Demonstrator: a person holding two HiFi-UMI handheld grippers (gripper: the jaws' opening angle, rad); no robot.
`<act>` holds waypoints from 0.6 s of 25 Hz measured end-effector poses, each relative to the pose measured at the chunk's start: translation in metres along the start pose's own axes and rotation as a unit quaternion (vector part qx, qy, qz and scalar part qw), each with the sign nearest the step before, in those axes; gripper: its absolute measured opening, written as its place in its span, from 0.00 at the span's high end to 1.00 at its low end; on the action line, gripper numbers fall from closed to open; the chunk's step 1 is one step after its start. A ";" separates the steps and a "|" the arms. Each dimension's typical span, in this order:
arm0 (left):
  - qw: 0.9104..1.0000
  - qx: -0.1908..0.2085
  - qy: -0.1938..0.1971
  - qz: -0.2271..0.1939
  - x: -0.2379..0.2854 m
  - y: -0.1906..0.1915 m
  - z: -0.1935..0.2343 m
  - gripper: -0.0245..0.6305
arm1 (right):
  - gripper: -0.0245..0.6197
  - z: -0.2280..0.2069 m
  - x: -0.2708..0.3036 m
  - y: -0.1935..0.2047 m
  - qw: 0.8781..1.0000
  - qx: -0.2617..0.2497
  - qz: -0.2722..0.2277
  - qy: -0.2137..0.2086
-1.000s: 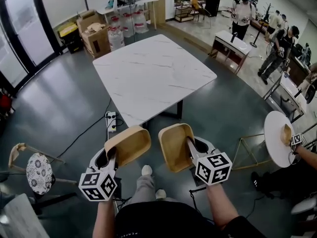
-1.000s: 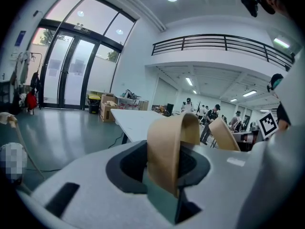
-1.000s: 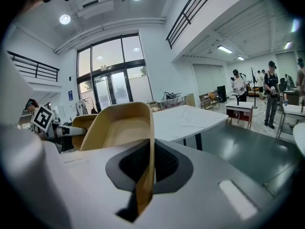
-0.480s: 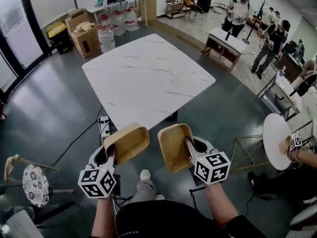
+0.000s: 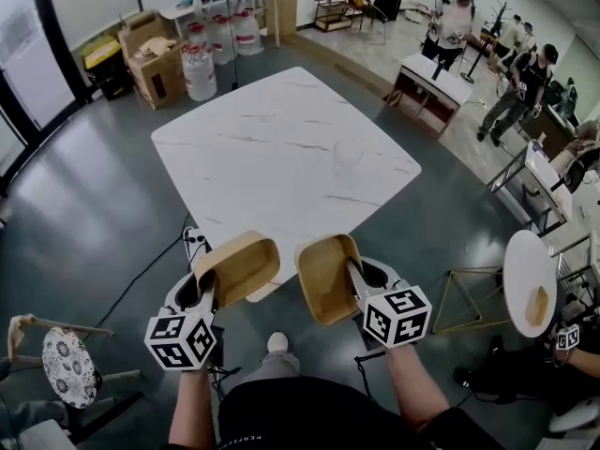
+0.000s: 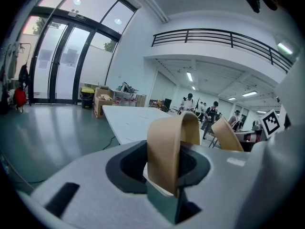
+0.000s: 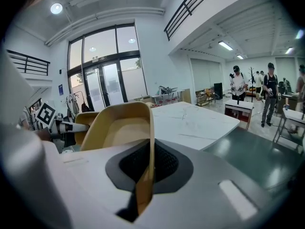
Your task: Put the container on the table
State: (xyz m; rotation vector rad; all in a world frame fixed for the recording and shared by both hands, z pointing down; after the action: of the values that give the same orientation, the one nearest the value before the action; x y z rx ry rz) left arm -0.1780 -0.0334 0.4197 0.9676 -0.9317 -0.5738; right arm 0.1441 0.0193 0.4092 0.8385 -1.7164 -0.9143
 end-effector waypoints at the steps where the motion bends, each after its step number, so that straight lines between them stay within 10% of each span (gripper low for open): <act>1: 1.000 0.000 0.002 0.002 0.005 -0.002 0.002 0.78 | 0.96 -0.001 0.005 -0.003 1.000 0.001 0.001 0.001; 15: 0.999 0.015 0.027 0.014 0.049 -0.023 0.035 0.78 | 0.96 0.003 0.070 -0.027 1.000 0.004 0.004 0.014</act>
State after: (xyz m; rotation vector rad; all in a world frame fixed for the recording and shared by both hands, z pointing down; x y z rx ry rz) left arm -0.1843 -0.0977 0.4276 0.9907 -0.9055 -0.5088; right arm 0.1246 -0.0528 0.4146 0.8466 -1.6993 -0.8873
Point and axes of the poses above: the fingertips, and each gripper's own axes: x forward along the fingers, z to its left, y out of its underside, the point moved 6 cm from there along -x, backward along the fingers, and after that the axes turned 3 degrees about x, right-handed, at the moved point
